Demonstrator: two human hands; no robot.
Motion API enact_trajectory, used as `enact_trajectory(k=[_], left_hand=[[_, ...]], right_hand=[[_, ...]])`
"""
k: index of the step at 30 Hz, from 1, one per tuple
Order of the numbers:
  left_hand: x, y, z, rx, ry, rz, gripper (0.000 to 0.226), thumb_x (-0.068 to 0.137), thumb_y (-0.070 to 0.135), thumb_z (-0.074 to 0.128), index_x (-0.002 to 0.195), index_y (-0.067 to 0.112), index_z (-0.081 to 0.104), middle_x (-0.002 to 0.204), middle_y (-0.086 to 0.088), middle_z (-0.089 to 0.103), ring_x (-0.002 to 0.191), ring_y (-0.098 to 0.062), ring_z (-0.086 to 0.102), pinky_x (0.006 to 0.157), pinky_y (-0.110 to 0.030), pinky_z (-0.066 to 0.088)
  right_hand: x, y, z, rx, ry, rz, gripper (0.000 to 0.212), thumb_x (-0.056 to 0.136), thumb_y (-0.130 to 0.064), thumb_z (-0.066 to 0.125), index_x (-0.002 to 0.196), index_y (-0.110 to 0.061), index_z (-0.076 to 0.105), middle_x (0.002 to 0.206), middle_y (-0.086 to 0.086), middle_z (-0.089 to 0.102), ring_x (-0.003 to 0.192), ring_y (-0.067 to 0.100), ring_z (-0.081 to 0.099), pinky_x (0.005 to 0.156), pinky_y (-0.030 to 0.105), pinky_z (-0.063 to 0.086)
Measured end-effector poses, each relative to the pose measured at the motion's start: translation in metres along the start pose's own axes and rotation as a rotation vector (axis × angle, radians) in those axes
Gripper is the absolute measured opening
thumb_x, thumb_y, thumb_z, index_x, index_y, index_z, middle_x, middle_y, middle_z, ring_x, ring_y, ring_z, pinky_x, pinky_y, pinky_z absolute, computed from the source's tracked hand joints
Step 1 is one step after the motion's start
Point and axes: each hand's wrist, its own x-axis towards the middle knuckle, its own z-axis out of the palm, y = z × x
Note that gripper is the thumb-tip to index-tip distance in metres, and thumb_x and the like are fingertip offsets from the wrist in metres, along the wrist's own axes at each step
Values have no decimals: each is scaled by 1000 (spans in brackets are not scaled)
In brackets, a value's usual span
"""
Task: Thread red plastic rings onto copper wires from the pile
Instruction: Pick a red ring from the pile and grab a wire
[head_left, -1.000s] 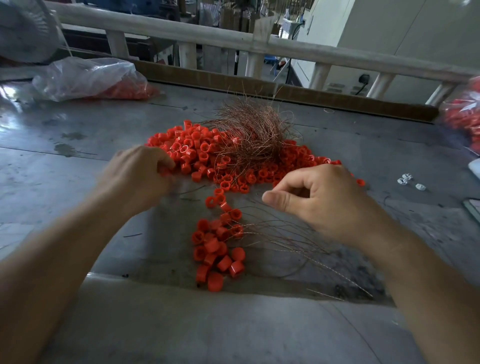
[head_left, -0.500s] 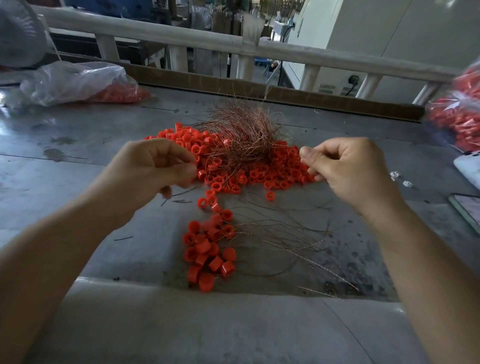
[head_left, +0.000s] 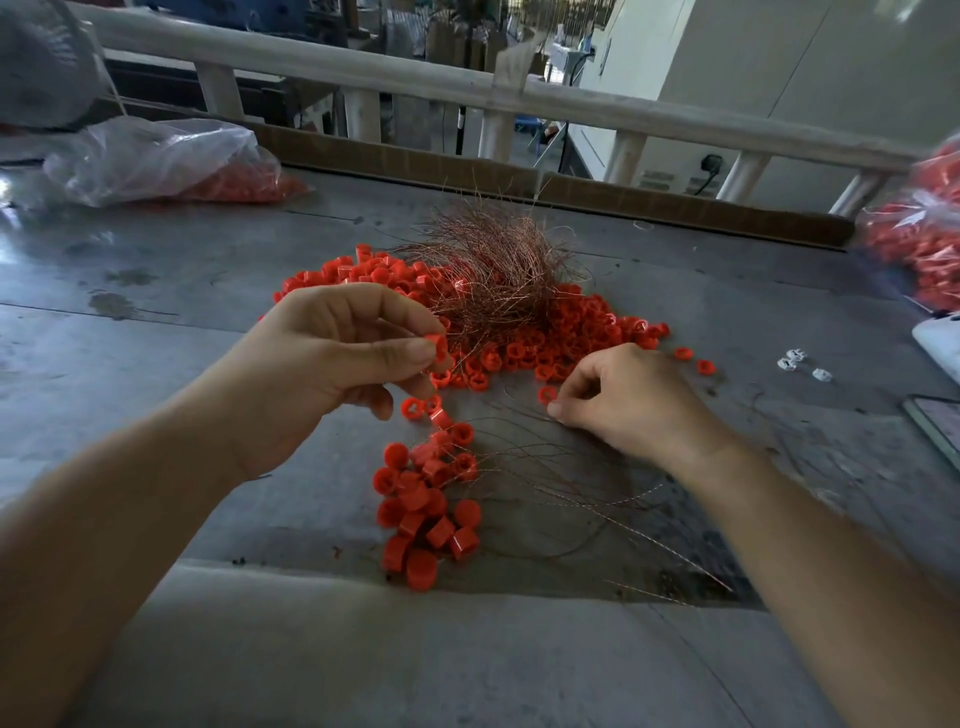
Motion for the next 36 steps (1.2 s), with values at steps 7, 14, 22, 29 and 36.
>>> enact_trajectory(k=[7, 14, 22, 29, 36], left_hand=[[-1, -1, 1, -26, -23, -11, 25, 49, 26, 71, 74, 23, 73, 73, -6, 68, 61, -14, 65, 47, -19, 49], [-3, -7, 10, -112, -39, -7, 26, 51, 13, 68, 75, 20, 75, 74, -2, 71, 69, -11, 68, 63, -18, 54], [-7, -8, 26, -257, -108, -2, 23, 58, 1, 75, 76, 15, 74, 80, -8, 73, 76, -19, 71, 64, -21, 55], [-7, -6, 27, -286, -126, 18, 25, 54, -1, 76, 76, 13, 74, 77, -9, 72, 75, -18, 71, 63, -20, 55], [-8, -6, 24, -221, -121, 21, 36, 48, 16, 87, 81, 19, 75, 77, -5, 72, 69, -15, 69, 60, -20, 54]], right_hand=[[1, 2, -9, 151, 144, -2, 20, 71, -21, 73, 58, -27, 60, 60, -16, 57, 59, -1, 52, 50, 8, 36], [-3, 5, -36, 566, 404, -123, 21, 79, -9, 68, 64, -23, 60, 62, 1, 63, 57, 13, 56, 63, 35, 50], [-31, -31, -31, 432, 395, -524, 21, 78, -19, 64, 74, -36, 54, 69, -14, 56, 60, 1, 49, 56, 8, 37], [-39, -40, -24, 431, 286, -539, 8, 77, -20, 65, 72, -24, 59, 67, -8, 57, 59, 3, 48, 55, 9, 36], [-41, -42, -22, 429, 259, -530, 9, 76, -20, 64, 72, -25, 59, 67, -9, 56, 61, 2, 49, 55, 9, 38]])
